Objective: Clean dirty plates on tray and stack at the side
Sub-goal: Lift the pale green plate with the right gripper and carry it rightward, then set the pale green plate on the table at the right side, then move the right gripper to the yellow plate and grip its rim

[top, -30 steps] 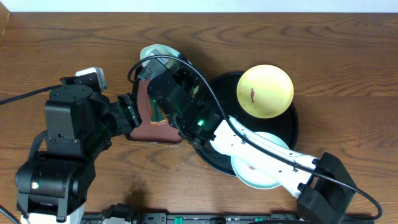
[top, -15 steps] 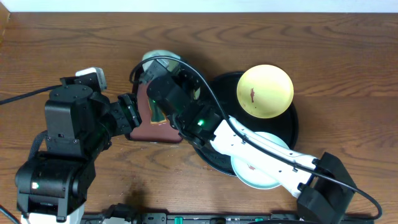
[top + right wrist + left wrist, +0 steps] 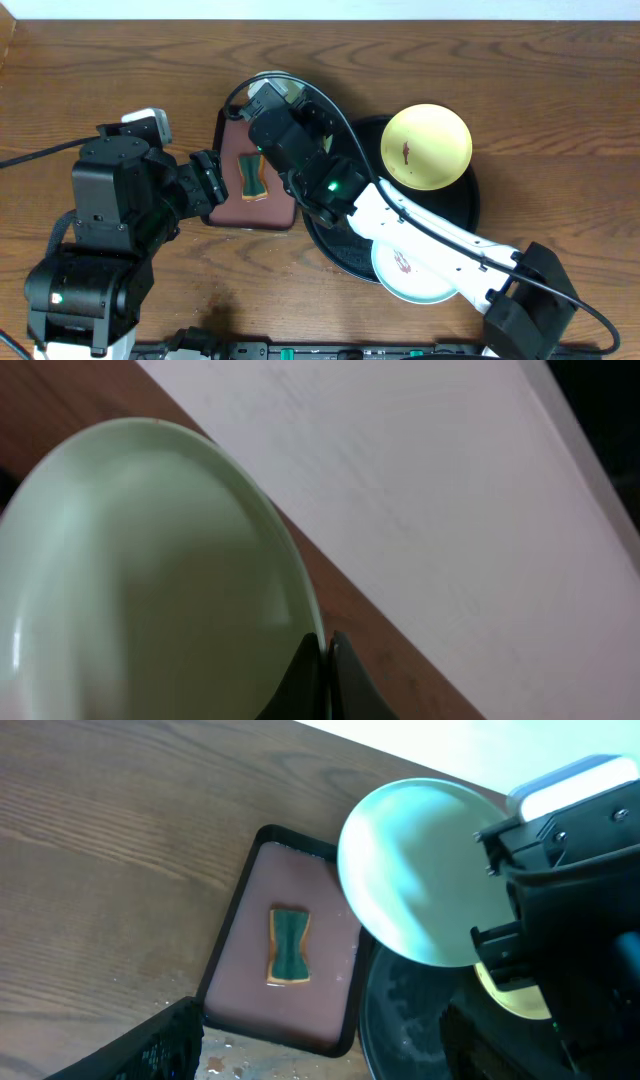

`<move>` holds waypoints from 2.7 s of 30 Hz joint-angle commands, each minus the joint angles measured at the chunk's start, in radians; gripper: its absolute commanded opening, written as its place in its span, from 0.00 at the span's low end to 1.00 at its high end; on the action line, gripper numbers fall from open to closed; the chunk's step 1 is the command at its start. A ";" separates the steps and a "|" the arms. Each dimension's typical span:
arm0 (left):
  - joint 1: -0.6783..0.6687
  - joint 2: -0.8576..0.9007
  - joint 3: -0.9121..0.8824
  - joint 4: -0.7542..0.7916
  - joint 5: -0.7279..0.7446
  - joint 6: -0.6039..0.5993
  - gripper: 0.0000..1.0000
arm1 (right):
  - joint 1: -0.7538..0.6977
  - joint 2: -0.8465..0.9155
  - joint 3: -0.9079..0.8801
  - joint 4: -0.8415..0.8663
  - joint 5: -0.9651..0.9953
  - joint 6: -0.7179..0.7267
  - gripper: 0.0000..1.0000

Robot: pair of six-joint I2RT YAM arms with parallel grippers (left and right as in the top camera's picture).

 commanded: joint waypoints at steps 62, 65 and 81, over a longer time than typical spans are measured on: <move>0.004 0.136 0.016 0.032 0.048 -0.002 0.77 | -1.697 -0.105 -0.275 -0.520 -1.415 0.582 0.51; 0.004 0.137 0.016 0.032 0.048 -0.002 0.77 | -1.626 -0.180 -0.275 -0.509 -1.522 0.539 0.55; 0.002 0.188 0.016 0.031 0.095 -0.001 0.77 | -0.861 -0.086 -0.277 -0.422 -0.611 0.491 0.63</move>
